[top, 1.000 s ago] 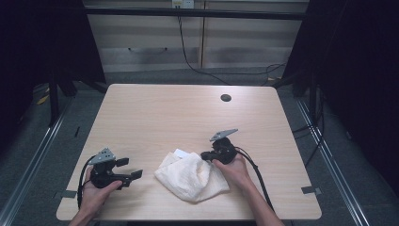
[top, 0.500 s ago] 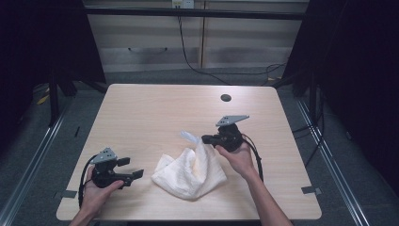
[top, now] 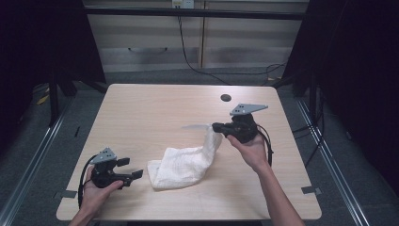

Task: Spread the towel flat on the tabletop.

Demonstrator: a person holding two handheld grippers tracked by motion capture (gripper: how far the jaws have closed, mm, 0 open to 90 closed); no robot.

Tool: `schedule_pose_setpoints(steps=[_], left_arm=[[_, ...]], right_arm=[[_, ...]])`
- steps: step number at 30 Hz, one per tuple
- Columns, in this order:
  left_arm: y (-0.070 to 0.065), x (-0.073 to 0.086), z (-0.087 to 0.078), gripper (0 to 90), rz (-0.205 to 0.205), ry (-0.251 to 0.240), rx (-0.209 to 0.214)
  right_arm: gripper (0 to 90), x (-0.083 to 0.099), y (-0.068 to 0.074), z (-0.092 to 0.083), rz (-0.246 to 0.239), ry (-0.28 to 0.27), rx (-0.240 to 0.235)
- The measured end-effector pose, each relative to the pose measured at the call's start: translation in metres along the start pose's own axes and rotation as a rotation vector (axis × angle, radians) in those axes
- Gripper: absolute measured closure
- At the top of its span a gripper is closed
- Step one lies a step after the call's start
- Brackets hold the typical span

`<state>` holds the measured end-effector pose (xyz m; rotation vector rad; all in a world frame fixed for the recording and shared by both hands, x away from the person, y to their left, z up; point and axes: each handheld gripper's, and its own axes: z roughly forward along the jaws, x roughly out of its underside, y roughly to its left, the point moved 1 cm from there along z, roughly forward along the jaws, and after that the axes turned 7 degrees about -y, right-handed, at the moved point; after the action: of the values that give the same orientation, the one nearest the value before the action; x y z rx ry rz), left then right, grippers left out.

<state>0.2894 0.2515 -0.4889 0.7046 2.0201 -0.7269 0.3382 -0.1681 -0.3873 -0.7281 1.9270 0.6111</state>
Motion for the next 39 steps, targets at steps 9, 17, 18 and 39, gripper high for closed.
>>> schedule_pose_setpoints(steps=[9, 17, 18, 39], left_arm=[[0.001, 0.0, 0.002, 19.8, -0.005, 0.004, -0.011], [-0.001, -0.006, 0.005, 24.5, 0.007, 0.012, -0.033], [-0.002, -0.008, 0.005, 24.8, 0.008, 0.01, -0.027], [0.002, -0.07, 0.089, 41.0, 0.01, 0.037, 0.099]], right_arm=[[88.7, 0.055, -0.026, -0.023, 0.091, 0.055, 0.067], [88.5, 0.091, -0.027, -0.044, 0.116, 0.101, 0.081], [88.5, 0.097, -0.028, -0.045, 0.127, 0.116, 0.092], [88.2, 0.126, -0.033, -0.046, 0.175, 0.132, 0.087]])
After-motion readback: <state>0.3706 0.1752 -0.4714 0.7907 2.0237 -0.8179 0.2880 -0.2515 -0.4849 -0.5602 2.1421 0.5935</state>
